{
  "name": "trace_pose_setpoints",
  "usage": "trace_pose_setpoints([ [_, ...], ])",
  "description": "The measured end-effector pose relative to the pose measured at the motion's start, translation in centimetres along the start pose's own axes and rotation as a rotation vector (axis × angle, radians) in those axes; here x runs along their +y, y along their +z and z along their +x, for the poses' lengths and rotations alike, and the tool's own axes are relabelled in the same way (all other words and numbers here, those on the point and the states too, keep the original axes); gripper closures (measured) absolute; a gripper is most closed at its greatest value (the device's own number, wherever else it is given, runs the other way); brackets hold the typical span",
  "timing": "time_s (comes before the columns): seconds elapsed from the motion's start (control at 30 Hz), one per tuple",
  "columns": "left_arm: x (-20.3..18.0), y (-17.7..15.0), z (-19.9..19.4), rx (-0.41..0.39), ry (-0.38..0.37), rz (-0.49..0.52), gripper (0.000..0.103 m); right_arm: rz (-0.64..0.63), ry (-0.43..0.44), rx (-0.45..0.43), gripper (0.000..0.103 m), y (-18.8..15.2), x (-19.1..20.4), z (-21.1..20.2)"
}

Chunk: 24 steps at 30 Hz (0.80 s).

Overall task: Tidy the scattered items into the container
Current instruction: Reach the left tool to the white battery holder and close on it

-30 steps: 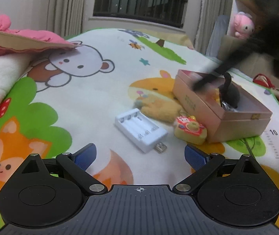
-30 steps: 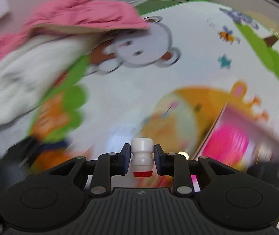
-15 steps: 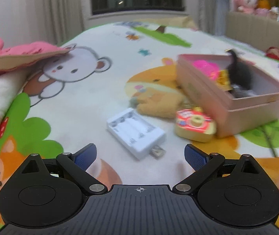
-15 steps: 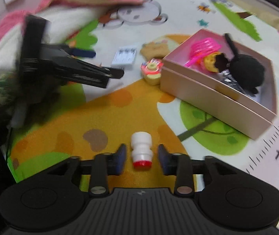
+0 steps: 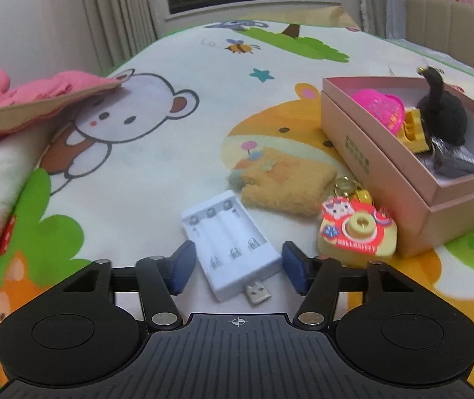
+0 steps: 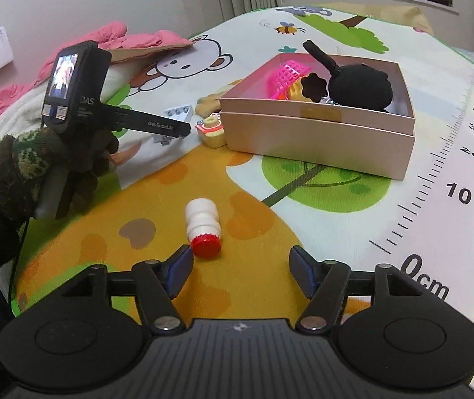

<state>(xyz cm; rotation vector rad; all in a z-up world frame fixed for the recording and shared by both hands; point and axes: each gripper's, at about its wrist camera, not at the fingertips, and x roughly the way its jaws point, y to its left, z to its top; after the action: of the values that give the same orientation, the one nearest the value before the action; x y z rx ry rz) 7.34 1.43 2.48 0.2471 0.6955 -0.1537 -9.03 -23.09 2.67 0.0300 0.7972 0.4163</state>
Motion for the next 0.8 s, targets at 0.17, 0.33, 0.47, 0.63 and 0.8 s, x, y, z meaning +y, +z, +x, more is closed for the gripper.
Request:
trace_pose_setpoints([
  [0.17,0.1,-1.7,-4.0,-0.015,-0.084,0.053,0.073,-0.079,-0.022,-0.018,0.032,-0.7,2.0,0.0],
  [0.33,-0.3,-4.7,-9.0,-0.021,-0.229,0.094,0.073,-0.128,-0.045,-0.034,0.027,-1.2,3.4,-0.4],
  [0.47,-0.1,-6.1,-10.6,-0.033,-0.238,0.082,0.063,-0.143,-0.076,-0.058,0.022,-1.6,4.1,-0.4],
  [0.63,0.8,-4.8,-8.9,-0.065,-0.155,-0.015,0.01,-0.096,-0.147,-0.091,0.019,-2.5,3.9,0.9],
  [0.8,1.4,-2.8,-4.5,-0.015,-0.029,-0.101,0.008,-0.067,-0.181,-0.157,0.01,-3.7,3.5,1.1],
])
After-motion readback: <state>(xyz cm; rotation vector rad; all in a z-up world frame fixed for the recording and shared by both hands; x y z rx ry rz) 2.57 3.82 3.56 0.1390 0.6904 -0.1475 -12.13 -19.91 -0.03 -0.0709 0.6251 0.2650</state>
